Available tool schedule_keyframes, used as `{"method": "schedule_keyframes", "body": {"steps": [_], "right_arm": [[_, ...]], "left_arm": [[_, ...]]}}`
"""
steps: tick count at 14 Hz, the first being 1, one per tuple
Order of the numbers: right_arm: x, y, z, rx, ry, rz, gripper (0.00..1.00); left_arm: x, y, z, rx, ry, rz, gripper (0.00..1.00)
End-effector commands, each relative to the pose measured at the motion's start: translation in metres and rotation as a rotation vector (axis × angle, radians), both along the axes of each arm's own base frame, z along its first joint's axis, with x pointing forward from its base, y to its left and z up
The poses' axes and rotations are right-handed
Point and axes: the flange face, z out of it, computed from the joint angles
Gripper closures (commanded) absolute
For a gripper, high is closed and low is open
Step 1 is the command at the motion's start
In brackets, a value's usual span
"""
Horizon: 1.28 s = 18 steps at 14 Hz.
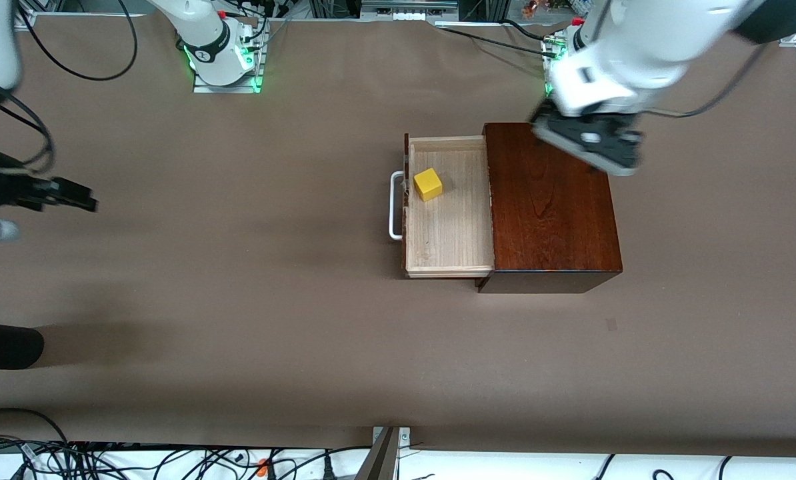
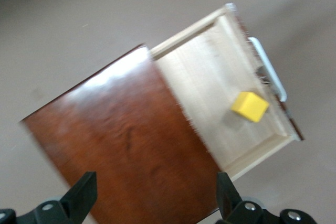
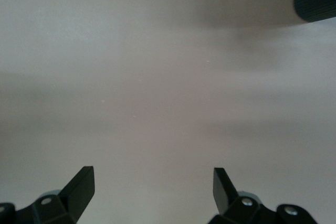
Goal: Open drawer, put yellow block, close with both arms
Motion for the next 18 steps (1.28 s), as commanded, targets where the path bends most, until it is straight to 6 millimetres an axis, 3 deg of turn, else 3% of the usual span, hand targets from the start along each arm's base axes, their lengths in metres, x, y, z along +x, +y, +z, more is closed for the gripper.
{"method": "schedule_keyframes", "body": {"steps": [1, 3, 5, 8, 13, 18], "right_arm": [[-0.029, 0.003, 0.019, 0.001, -0.010, 0.038, 0.00], [-0.033, 0.001, 0.029, 0.000, -0.043, 0.024, 0.00], [-0.043, 0.003, 0.024, 0.010, -0.021, 0.022, 0.00], [-0.049, -0.022, 0.010, 0.022, -0.049, 0.060, 0.00], [-0.056, -0.019, 0.012, 0.027, -0.023, 0.068, 0.00], [-0.056, -0.020, 0.013, 0.027, -0.025, 0.070, 0.00]], "left_arm": [[0.001, -0.071, -0.017, -0.041, 0.025, -0.146, 0.00], [-0.008, -0.119, -0.039, -0.047, 0.050, -0.225, 0.00], [-0.025, -0.167, -0.059, -0.026, -0.001, -0.312, 0.00], [-0.042, -0.214, -0.100, -0.027, -0.017, -0.500, 0.00], [-0.040, -0.240, -0.162, 0.027, -0.045, -0.902, 0.00], [-0.041, -0.258, -0.228, 0.028, -0.008, -1.036, 0.00]]}}
